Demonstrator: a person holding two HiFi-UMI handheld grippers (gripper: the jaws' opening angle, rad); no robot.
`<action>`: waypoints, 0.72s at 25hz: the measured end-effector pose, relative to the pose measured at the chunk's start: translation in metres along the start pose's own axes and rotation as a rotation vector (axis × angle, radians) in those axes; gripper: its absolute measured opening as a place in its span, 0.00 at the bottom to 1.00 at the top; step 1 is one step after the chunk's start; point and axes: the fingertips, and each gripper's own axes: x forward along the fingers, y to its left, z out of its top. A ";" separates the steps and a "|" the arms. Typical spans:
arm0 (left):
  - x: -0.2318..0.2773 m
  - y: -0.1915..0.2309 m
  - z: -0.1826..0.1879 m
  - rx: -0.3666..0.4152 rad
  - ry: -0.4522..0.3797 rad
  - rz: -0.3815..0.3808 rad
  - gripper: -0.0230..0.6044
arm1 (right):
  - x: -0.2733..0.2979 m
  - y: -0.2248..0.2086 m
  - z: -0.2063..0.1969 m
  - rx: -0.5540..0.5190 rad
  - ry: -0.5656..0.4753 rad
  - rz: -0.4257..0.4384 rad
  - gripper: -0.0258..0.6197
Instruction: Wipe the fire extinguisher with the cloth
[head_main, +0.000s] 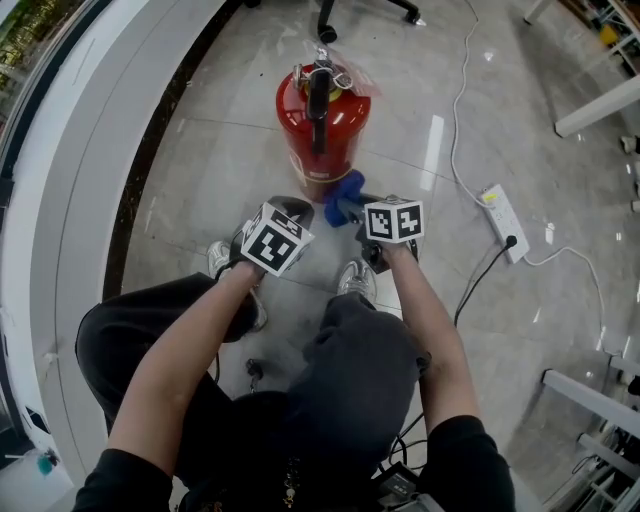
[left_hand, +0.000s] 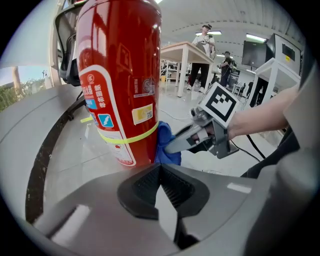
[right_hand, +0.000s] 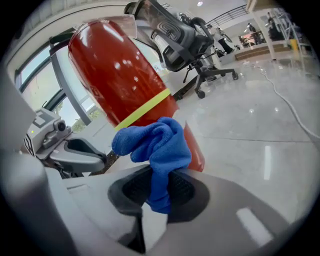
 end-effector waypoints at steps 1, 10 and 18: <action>0.001 -0.001 0.001 0.002 0.000 -0.003 0.05 | -0.004 -0.006 0.006 0.001 -0.011 -0.012 0.15; 0.026 0.002 -0.002 -0.032 0.029 -0.029 0.05 | 0.000 -0.057 0.043 -0.036 -0.009 -0.068 0.15; 0.040 -0.008 -0.004 -0.089 0.067 -0.064 0.05 | 0.028 -0.082 0.080 -0.016 -0.064 -0.089 0.15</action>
